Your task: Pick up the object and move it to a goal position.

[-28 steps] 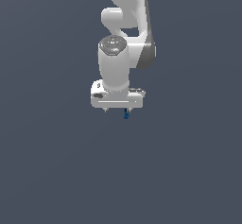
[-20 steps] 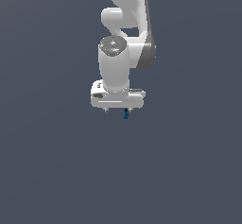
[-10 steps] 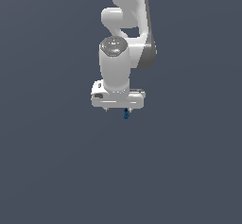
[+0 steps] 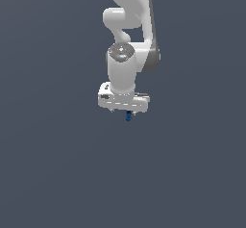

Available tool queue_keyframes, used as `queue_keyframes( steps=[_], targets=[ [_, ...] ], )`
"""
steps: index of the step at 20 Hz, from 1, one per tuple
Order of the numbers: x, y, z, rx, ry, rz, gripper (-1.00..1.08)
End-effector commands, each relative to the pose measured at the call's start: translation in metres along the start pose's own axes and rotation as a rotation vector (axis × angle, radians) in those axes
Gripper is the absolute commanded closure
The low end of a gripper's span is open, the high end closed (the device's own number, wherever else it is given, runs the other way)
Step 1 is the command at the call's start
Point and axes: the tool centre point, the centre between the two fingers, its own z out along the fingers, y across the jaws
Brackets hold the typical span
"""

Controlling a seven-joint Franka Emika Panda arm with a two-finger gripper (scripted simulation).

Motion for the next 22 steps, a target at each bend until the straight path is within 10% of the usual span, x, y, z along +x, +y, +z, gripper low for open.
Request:
queue_keyframes(
  steps=[1, 22],
  targets=[
    [-0.008, -0.004, 0.009, -0.002, 0.001, 0.041, -0.92],
    [-0.061, -0.019, 0.058, -0.014, 0.015, 0.304, -0.92]
  ],
)
